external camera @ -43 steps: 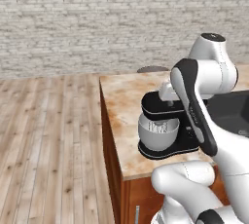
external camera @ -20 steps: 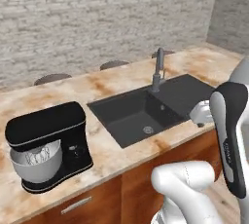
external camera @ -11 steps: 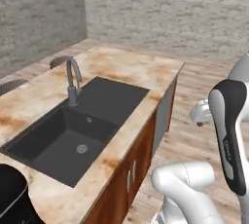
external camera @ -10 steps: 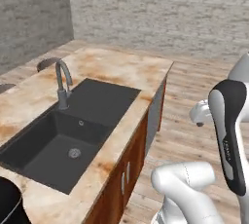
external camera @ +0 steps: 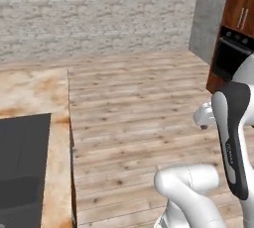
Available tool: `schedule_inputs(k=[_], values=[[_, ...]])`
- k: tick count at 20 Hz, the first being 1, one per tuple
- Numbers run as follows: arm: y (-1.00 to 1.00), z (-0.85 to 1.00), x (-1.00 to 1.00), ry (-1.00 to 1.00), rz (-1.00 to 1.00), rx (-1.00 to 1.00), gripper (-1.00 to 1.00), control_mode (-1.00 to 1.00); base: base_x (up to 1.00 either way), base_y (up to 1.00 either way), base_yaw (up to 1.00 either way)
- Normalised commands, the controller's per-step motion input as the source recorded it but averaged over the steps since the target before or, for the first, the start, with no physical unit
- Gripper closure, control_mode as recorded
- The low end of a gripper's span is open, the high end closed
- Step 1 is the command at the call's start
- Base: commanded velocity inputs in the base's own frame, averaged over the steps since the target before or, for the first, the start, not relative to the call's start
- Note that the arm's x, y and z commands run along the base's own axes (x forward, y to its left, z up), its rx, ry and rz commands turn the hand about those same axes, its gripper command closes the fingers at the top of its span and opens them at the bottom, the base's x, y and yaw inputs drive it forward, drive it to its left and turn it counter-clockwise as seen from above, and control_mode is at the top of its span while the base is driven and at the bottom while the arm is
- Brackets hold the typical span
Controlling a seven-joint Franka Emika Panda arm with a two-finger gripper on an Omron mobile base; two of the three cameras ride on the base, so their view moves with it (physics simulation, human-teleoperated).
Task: Navigate to the coffee machine.
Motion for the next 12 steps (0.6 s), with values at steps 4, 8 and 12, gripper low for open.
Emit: schedule_inputs(k=[4, 8, 12], values=[[0.0, 0.0, 0.0, 0.0, 0.0, 0.0, -1.0, 1.0, 0.0, -0.35, -0.93], [0.0, 0.0, 0.0, 0.0, 0.0, 0.0, -1.0, 1.0, 0.0, -0.34, -0.93], [0.0, 0.0, 0.0, 0.0, 0.0, 0.0, -1.0, 1.0, 0.0, -0.3, -0.93]])
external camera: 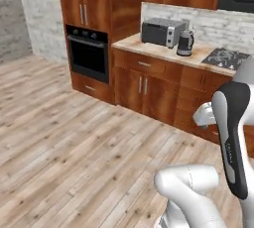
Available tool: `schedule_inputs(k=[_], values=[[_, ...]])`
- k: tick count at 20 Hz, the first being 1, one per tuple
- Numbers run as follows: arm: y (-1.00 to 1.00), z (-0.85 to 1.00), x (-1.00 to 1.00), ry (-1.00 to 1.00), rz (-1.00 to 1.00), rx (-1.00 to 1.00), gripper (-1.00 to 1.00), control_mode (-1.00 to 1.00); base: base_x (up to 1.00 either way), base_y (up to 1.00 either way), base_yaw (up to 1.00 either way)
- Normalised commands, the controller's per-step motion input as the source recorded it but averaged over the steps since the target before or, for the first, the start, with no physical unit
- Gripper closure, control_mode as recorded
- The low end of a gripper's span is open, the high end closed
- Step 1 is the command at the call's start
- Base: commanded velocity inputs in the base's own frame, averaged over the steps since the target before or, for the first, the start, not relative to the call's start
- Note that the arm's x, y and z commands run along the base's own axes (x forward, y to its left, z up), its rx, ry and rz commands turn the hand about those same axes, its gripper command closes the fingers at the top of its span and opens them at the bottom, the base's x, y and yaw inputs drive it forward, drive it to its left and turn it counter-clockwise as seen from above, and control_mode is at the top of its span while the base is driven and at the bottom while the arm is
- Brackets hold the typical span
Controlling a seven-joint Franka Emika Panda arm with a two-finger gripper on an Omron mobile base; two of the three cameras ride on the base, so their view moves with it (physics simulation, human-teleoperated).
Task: Navigate to the coffee machine.
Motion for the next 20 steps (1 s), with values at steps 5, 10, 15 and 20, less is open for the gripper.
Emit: schedule_inputs(k=[5, 10, 15, 20], values=[[0.0, 0.0, 0.0, 0.0, 0.0, 0.0, -1.0, 1.0, 0.07, -0.1, -0.94], [0.0, 0.0, 0.0, 0.0, 0.0, 0.0, -1.0, 1.0, 0.88, 0.39, -0.67], [0.0, 0.0, 0.0, 0.0, 0.0, 0.0, -1.0, 1.0, 1.0, 0.18, -0.55], [0.0, 0.0, 0.0, 0.0, 0.0, 0.0, -1.0, 1.0, 0.68, -0.57, -0.62]])
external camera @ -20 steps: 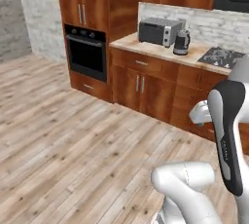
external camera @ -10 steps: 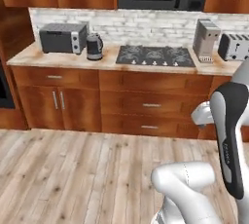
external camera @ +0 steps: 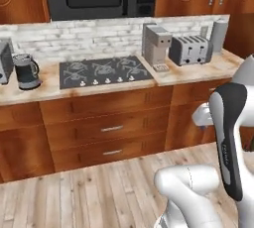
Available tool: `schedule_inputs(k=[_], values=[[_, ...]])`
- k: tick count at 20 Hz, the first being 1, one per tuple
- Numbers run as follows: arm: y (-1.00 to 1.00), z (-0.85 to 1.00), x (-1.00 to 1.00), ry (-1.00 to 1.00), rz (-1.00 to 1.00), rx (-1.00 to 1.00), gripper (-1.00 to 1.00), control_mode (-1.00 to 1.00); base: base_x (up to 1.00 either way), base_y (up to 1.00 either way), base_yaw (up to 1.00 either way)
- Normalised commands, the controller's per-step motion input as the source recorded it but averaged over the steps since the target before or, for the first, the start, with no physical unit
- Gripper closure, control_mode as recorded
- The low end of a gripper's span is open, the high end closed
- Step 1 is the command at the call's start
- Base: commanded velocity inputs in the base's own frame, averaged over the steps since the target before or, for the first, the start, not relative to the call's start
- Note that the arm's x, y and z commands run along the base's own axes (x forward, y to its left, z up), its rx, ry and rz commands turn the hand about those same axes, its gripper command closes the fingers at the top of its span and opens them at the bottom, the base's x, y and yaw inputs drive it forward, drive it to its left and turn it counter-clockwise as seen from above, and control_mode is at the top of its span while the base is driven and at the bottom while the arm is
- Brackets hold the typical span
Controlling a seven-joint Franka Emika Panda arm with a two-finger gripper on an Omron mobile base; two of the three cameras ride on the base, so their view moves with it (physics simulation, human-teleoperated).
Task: Navigate to the coffee machine.
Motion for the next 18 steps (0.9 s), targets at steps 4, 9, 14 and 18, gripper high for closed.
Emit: schedule_inputs(k=[4, 9, 14, 18], values=[[0.0, 0.0, 0.0, 0.0, 0.0, 0.0, -1.0, 1.0, 0.97, -0.63, -0.4], [0.0, 0.0, 0.0, 0.0, 0.0, 0.0, -1.0, 1.0, 1.0, -0.91, 0.04], [0.0, 0.0, 0.0, 0.0, 0.0, 0.0, -1.0, 1.0, 1.0, -0.39, 0.29], [0.0, 0.0, 0.0, 0.0, 0.0, 0.0, -1.0, 1.0, 1.0, 0.07, 0.33]])
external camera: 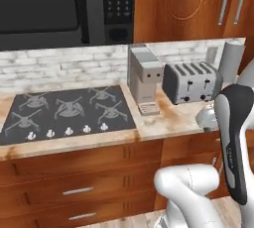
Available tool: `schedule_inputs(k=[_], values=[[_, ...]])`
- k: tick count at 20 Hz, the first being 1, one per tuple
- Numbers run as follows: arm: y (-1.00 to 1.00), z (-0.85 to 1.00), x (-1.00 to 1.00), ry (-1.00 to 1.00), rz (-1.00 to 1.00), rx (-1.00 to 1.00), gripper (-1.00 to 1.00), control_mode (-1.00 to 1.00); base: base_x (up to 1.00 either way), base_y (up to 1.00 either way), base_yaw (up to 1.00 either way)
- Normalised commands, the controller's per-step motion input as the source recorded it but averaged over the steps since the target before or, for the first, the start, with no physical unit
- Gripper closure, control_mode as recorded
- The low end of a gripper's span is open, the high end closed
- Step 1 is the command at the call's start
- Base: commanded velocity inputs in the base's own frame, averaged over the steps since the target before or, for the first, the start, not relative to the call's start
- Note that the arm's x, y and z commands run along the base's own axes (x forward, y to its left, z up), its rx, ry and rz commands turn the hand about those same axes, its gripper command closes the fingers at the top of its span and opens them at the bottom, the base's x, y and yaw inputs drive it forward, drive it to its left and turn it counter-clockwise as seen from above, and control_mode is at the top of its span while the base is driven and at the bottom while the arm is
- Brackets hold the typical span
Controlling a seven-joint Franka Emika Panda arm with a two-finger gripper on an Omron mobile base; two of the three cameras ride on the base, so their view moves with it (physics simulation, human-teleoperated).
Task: Navigate to the coffee machine.
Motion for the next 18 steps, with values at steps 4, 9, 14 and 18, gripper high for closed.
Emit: schedule_inputs(k=[4, 9, 14, 18], values=[[0.0, 0.0, 0.0, 0.0, 0.0, 0.0, -1.0, 1.0, 1.0, 0.01, 0.13], [0.0, 0.0, 0.0, 0.0, 0.0, 0.0, -1.0, 1.0, 1.0, -0.01, 0.07], [0.0, 0.0, 0.0, 0.0, 0.0, 0.0, -1.0, 1.0, 0.93, -0.04, 0.12], [0.0, 0.0, 0.0, 0.0, 0.0, 0.0, -1.0, 1.0, 0.8, -0.4, 0.23]])
